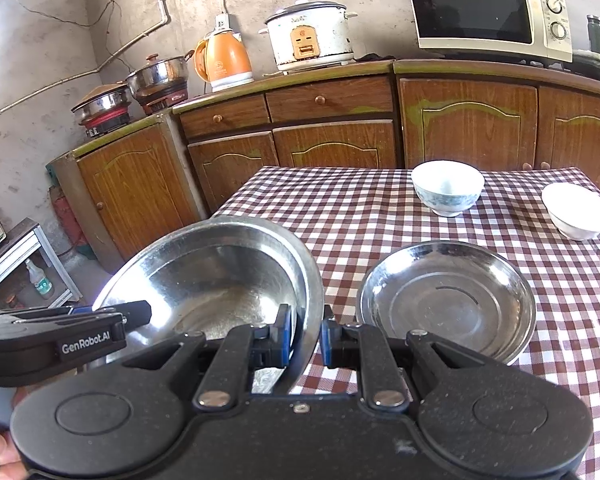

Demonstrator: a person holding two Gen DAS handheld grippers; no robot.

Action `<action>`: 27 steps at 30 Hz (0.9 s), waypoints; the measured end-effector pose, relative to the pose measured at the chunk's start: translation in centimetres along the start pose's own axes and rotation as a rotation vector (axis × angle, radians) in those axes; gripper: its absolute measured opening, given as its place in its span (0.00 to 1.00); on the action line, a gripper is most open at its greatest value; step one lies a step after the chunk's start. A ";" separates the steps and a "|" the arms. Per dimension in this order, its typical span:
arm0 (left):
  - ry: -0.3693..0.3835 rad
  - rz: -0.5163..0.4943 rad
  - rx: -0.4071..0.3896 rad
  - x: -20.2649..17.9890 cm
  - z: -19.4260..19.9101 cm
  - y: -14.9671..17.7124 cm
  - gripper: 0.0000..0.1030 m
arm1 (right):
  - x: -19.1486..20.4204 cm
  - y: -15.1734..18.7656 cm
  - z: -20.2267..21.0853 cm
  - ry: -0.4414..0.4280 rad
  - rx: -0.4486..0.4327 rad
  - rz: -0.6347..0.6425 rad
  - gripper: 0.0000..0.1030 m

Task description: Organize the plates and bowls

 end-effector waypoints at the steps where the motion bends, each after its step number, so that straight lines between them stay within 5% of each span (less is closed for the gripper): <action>1: 0.001 -0.003 0.000 -0.1 0.0 0.1 0.26 | -0.1 0.1 0.1 0.002 0.000 0.000 0.18; 27: 0.091 -0.017 0.034 -4.2 0.5 3.2 0.26 | -3.9 3.4 3.8 0.103 -0.008 -0.005 0.18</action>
Point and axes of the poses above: each gripper's, at about its wrist camera, not at the fingertips, and z roughly against the way its jaws point, x to its left, y to its underside, the point moved 3 cm from there along -z, roughly the way its jaws point, and after that the axes turned 2 degrees about -x, right-handed, at the moved point
